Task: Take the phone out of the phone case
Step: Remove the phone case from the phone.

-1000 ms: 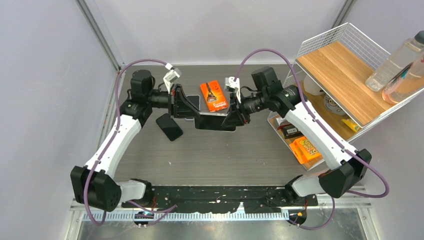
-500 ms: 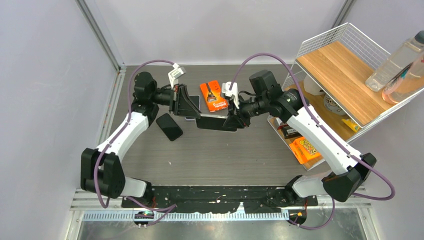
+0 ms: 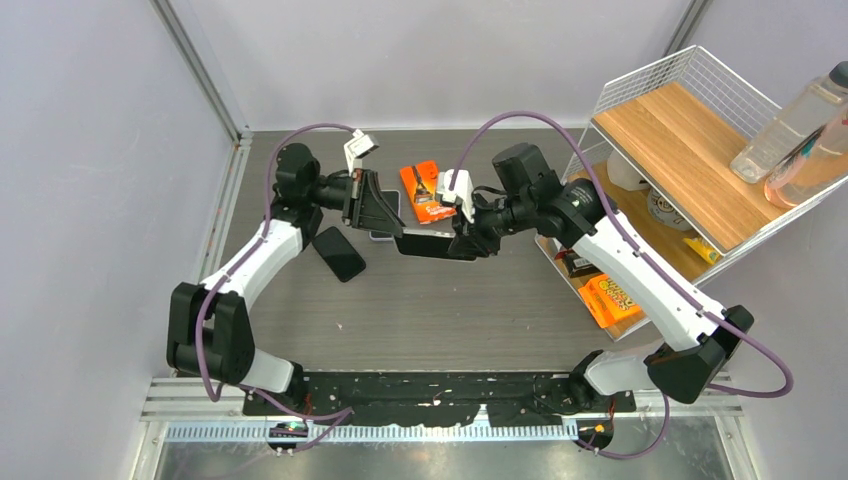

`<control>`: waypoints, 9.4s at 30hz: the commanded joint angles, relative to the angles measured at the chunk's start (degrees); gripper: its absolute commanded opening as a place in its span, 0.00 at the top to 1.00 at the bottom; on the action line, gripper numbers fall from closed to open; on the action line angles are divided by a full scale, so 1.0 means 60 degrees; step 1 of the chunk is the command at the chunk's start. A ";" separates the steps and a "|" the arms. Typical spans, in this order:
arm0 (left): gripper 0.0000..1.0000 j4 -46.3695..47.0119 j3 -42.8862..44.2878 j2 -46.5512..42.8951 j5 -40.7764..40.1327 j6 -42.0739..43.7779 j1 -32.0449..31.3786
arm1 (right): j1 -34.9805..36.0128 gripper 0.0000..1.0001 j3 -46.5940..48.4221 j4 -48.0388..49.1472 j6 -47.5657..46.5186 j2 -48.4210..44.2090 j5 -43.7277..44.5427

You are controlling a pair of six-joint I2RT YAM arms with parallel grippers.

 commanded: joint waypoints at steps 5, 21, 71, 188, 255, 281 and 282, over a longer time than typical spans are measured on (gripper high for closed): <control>1.00 -0.2188 0.0710 0.0268 -0.1988 0.1193 -0.0102 | 0.1013 0.95 0.0898 -0.0221 -0.1217 -0.0248 -0.0635; 1.00 -0.3578 0.1293 0.0993 -0.2118 0.2287 -0.0120 | 0.1915 0.95 0.1358 -0.0874 -0.2120 -0.0244 0.0178; 0.95 -1.3535 0.3853 -0.0678 -0.6074 1.3730 -0.2925 | 0.0079 0.94 0.2132 -0.0190 0.0028 0.0666 -0.1410; 1.00 -1.0631 0.1413 -0.4063 -0.2512 1.1215 0.0015 | -0.0315 0.03 0.1477 0.1011 0.0508 0.0511 -0.2109; 1.00 -1.5225 0.0600 -0.3477 -0.3488 1.8088 -0.3655 | 0.0747 0.95 0.2744 -0.2639 -0.6520 0.0293 -0.1829; 1.00 -1.4026 0.0574 -0.3979 -0.4662 1.6953 -0.2699 | 0.0791 0.50 0.1664 0.0244 -0.2529 -0.0553 0.1452; 1.00 -1.3828 0.0589 -0.4046 -0.4538 1.6811 -0.2476 | 0.0780 0.49 0.1653 0.0127 -0.2525 -0.0641 0.1440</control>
